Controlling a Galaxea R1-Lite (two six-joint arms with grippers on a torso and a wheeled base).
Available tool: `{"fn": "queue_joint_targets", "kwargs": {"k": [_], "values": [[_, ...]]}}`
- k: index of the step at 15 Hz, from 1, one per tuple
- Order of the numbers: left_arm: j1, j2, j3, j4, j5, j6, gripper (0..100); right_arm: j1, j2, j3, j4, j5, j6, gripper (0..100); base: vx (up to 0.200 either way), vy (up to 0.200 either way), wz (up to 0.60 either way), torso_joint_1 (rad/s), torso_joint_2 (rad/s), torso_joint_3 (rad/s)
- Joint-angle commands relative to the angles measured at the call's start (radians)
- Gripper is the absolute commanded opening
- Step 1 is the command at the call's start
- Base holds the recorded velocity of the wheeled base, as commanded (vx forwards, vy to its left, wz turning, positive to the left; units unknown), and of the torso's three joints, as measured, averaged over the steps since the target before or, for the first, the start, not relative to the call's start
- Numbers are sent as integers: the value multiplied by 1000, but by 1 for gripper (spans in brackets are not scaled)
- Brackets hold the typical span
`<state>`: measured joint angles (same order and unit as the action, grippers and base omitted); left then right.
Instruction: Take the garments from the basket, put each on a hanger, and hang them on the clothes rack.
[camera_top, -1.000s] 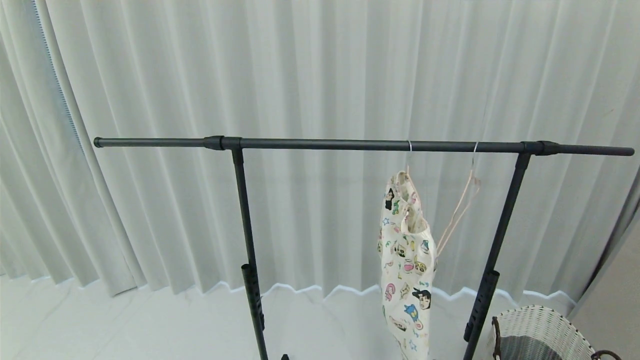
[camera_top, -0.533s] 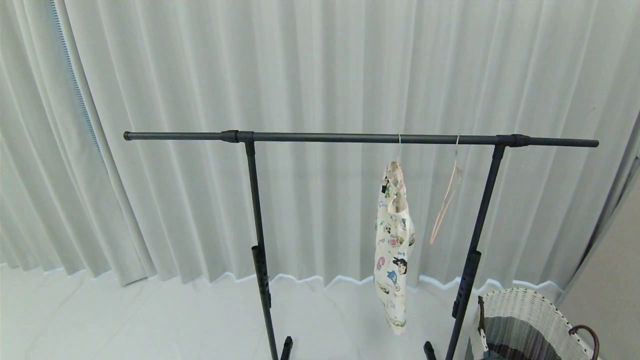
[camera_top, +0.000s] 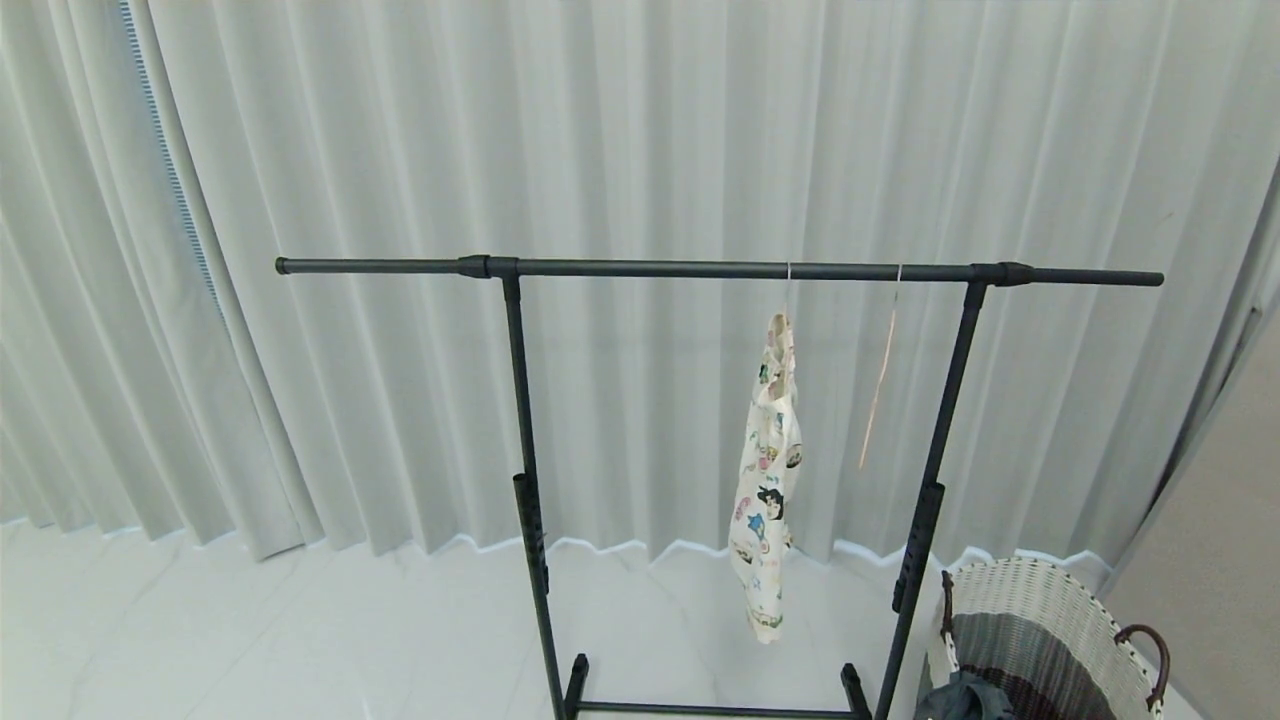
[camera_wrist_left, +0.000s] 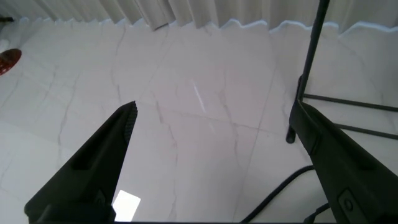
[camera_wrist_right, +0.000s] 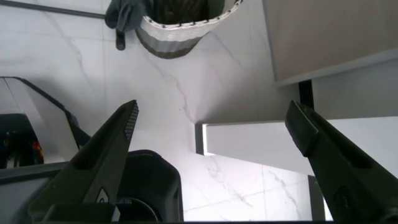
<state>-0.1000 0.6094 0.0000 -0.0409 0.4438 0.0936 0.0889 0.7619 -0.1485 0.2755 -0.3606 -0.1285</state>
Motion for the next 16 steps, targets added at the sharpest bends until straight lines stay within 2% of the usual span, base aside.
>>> {"fn": "queue_joint_targets", "kwargs": {"k": [1,6,10,16], "values": [[-1,12,0,-1,-1,0,100,0,19,0,1,0,1,100,0,0,0,0,0,0],[3,36,0,-1,1,-2,100,-1,-7,1,2,-17,52,100,0,0,0,0,0,0],[5,50,0,-1,10,0,100,-1,33,1,5,-23,99,100,0,0,0,-7,13,5],[13,44,0,-1,19,0,100,-1,74,1,7,-23,101,100,0,0,0,-212,435,217]]}}
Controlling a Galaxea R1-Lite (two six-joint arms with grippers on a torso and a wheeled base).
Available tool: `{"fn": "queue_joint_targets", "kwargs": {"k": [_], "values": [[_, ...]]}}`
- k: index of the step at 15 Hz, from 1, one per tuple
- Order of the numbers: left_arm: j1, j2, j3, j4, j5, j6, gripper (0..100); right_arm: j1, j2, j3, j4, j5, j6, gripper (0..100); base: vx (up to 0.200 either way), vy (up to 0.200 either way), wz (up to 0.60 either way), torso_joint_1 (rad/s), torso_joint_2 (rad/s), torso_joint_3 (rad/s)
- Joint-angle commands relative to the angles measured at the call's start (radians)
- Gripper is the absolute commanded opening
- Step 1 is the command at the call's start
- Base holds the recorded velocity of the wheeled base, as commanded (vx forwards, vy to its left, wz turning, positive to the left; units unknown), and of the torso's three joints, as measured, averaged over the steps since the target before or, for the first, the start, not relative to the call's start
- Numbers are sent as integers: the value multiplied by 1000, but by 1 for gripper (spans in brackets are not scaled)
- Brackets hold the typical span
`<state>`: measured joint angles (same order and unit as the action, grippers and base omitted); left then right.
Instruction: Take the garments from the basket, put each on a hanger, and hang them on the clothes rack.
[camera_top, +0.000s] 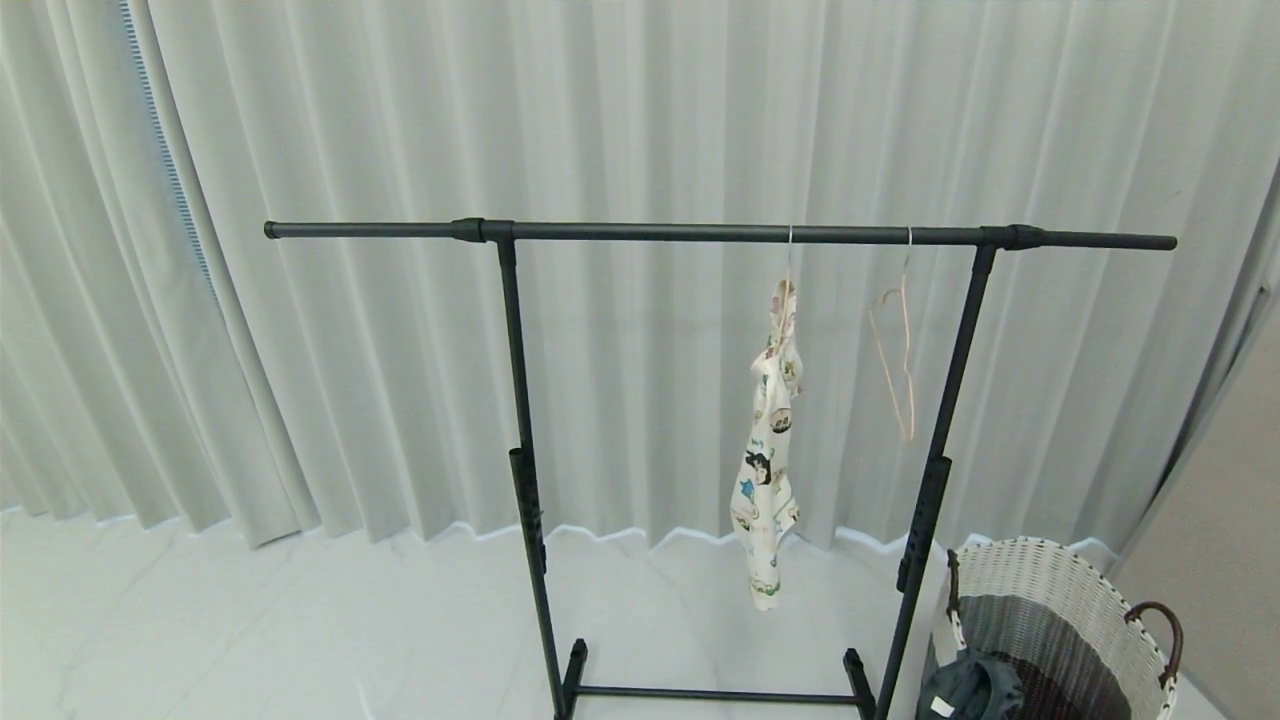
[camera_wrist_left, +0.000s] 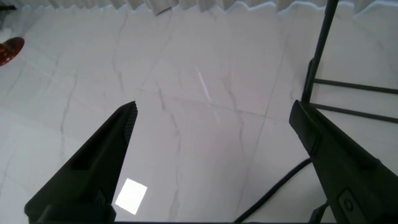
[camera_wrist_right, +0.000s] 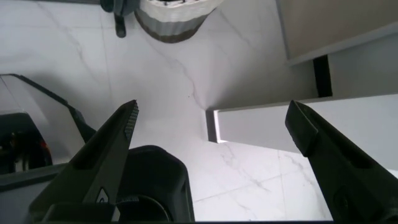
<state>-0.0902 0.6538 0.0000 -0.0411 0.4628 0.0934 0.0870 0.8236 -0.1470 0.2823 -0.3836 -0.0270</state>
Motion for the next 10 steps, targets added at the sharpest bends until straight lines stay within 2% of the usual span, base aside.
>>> {"fn": "queue_joint_targets", "kwargs": {"k": [1,10], "values": [[6,0,0,0,0,0,100,0,11,0,0,0,-1,100,0,0,0,-261,510,266],[1,-10,0,0,-4,0,100,0,0,0,0,-15,-1,100,0,0,0,-241,485,249]]}}
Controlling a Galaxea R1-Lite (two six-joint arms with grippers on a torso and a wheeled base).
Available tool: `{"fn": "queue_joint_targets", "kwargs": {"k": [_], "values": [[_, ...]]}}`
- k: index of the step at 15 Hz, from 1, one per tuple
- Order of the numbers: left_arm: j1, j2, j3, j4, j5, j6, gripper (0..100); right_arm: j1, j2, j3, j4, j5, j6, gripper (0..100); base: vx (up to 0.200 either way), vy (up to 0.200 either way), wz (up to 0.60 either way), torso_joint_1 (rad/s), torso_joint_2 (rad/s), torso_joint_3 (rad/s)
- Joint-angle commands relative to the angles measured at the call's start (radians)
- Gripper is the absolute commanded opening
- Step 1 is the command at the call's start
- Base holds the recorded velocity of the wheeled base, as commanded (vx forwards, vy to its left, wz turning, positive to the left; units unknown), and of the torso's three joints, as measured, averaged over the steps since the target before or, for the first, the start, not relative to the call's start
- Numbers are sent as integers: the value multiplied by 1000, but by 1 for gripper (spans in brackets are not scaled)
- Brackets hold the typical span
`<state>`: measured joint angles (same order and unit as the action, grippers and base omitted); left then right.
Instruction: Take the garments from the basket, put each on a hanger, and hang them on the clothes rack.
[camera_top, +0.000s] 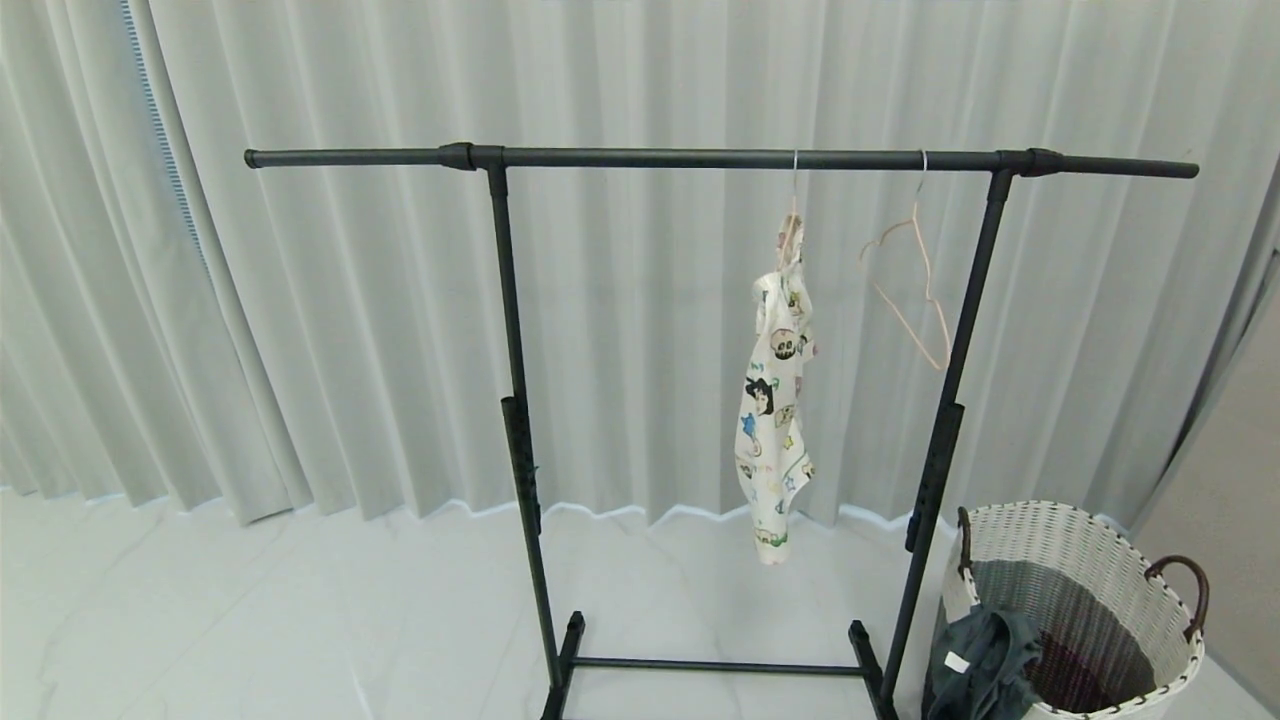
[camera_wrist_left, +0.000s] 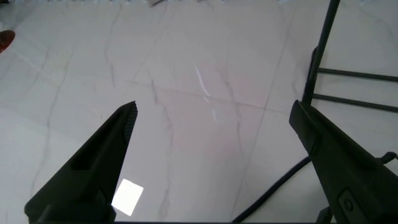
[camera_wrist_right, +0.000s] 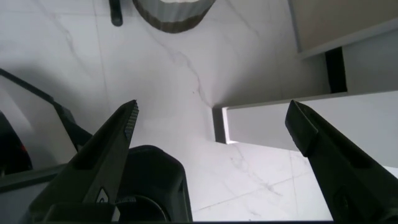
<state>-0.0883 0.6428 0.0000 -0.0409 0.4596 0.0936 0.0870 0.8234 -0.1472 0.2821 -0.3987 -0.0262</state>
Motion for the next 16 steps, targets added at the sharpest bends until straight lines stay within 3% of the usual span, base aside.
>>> {"fn": "queue_joint_targets", "kwargs": {"k": [1,6,10,16], "values": [[-5,0,0,-1,-1,0,100,0,0,0,0,0,0,100,0,0,0,-222,461,246],[-8,-8,0,-1,-1,0,100,3,0,0,0,1,2,100,0,0,0,-217,456,223],[-8,-3,0,-1,-2,0,100,3,-7,0,0,3,20,100,0,0,0,-72,167,93],[-10,2,0,-1,-4,-2,100,3,-7,0,0,4,20,100,0,-200,0,-5,18,19]]}}
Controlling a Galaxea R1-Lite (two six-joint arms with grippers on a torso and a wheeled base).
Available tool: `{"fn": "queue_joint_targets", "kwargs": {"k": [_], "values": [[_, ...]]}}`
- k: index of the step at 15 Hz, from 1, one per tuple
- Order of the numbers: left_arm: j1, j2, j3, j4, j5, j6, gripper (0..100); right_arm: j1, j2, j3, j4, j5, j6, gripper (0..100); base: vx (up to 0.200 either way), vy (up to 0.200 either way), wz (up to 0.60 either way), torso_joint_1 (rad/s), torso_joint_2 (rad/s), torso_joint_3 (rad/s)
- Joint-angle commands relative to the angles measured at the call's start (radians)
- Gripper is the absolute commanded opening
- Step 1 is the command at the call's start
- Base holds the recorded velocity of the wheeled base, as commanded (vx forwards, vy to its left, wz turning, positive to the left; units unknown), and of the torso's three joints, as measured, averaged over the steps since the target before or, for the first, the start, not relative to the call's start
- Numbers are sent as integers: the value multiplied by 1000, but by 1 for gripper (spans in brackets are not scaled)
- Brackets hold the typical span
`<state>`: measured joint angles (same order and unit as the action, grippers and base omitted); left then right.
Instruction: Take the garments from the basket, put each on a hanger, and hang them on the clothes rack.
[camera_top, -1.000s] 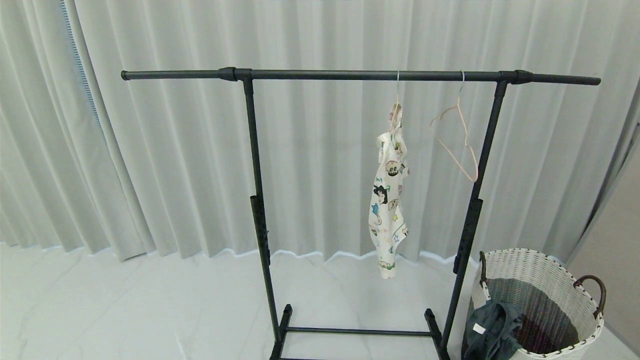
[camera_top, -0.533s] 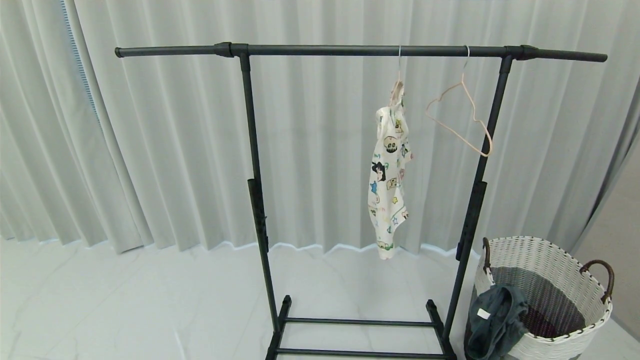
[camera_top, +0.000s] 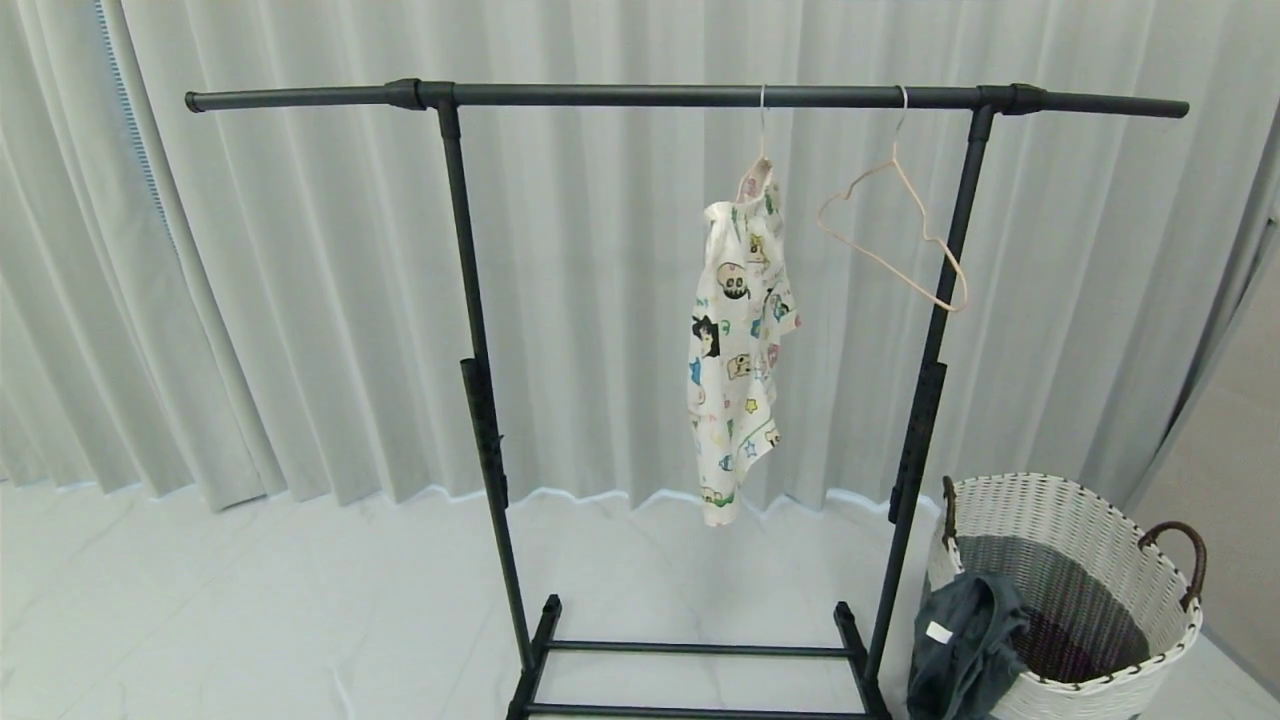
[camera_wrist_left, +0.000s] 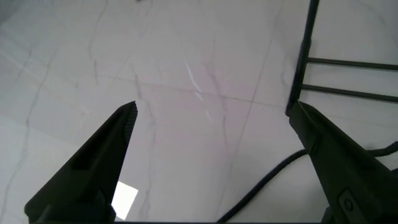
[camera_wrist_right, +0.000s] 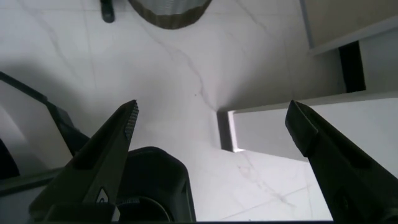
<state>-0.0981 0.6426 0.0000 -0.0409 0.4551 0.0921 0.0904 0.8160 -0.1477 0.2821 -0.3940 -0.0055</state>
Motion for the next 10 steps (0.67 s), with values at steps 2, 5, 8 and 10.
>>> {"fn": "queue_joint_targets", "kwargs": {"k": [2,5,8,10], "values": [[0,0,0,-1,-1,-18,100,0,0,0,0,0,-1,100,100,-100,0,2,0,2],[-5,-7,0,4,-29,-66,100,0,-1,0,0,-2,-1,100,200,0,0,-1,2,2],[-5,2,0,4,-29,-66,100,0,-8,0,0,-3,-1,100,200,0,0,2,-1,5],[-5,16,0,4,-29,-66,100,0,-23,0,0,-3,-1,100,200,0,0,-5,5,0]]}}
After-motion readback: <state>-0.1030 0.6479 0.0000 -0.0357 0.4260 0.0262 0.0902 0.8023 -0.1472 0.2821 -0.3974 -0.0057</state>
